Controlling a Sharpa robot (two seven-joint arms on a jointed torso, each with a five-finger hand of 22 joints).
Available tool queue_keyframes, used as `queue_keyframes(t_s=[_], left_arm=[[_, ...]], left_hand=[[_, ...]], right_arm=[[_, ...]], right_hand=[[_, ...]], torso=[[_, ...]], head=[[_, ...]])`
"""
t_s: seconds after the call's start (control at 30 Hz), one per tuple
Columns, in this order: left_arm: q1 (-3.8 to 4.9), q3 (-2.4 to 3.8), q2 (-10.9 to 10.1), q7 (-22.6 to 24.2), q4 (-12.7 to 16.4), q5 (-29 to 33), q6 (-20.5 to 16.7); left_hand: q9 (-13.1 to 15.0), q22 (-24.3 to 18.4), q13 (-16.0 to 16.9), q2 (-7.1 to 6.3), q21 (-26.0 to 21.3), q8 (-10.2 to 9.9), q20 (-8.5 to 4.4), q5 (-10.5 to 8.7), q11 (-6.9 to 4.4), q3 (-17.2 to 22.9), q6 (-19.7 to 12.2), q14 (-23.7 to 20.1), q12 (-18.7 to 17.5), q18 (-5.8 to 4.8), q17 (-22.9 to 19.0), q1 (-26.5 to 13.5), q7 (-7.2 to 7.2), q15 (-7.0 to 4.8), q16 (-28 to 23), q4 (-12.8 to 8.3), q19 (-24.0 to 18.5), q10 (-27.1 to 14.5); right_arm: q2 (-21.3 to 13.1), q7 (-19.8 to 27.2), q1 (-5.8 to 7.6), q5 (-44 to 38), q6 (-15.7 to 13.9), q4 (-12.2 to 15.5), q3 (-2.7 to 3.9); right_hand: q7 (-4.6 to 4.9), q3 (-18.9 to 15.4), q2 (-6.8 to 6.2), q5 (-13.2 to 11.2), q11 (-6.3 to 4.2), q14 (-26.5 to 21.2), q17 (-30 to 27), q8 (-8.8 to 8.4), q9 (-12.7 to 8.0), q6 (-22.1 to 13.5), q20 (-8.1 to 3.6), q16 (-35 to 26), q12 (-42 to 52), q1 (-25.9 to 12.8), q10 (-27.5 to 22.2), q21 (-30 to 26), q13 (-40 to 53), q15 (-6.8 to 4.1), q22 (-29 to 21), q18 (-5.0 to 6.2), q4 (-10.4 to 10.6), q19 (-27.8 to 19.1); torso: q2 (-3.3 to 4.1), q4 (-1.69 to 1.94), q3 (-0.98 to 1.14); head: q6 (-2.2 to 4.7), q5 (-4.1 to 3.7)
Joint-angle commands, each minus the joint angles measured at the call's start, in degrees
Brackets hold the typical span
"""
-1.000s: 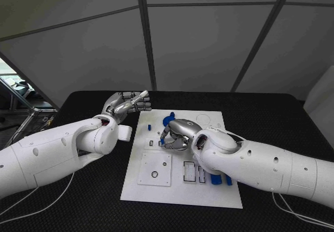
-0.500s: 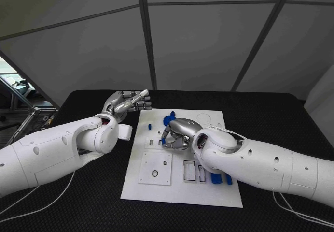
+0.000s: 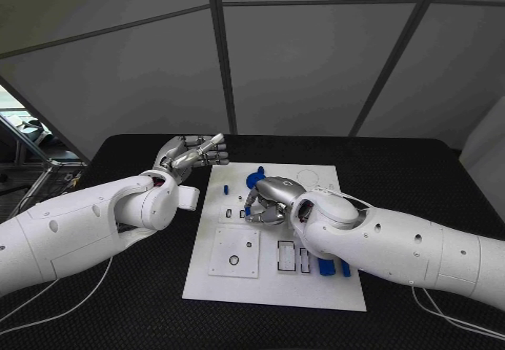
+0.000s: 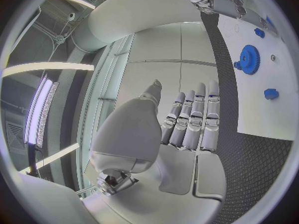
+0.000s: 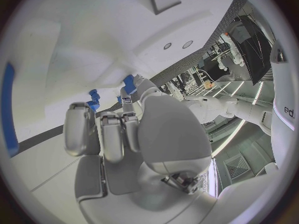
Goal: Assemble the parts on the task board
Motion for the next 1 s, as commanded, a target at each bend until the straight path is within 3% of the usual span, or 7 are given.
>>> queue_keyframes(t_s=[0.03,1.0], left_arm=[[0.10,0.05,0.0,-0.3,0.0,-0.3,0.7],[0.10,0.05,0.1,-0.3,-0.1,-0.3,0.7]], left_hand=[[0.0,-0.1,0.1,0.25,0.4,-0.3,0.21,-0.28,0.04,0.0,0.2,0.3,-0.3,0.65,0.1,-0.1,0.73,0.20,-0.2,-0.4,0.3,0.3],[0.0,-0.1,0.0,0.23,0.4,-0.3,0.21,-0.29,0.04,-0.2,0.2,0.3,-0.4,0.65,0.1,-0.2,0.73,0.20,-0.3,-0.4,0.3,0.3]], right_arm=[[0.0,-0.9,-0.14,-0.8,1.9,-0.1,-0.19],[0.5,-2.4,-0.14,-2.0,2.5,-0.5,-0.20]], right_hand=[[-0.03,0.2,0.39,0.2,0.33,6.0,15.1,0.04,0.8,0.2,0.26,0.3,-0.3,0.0,4.0,-0.1,12.4,0.05,0.0,-0.19,0.0,-0.3],[1.08,0.4,-1.59,0.6,1.27,6.0,15.1,-1.71,0.5,-2.1,0.89,0.3,-1.3,-2.1,3.2,-0.5,11.6,0.82,-0.5,-0.07,0.5,-0.7]], torso=[[-0.01,0.01,0.00],[-0.02,0.01,0.01]], head=[[-0.01,-0.01],[-0.06,-0.06]])
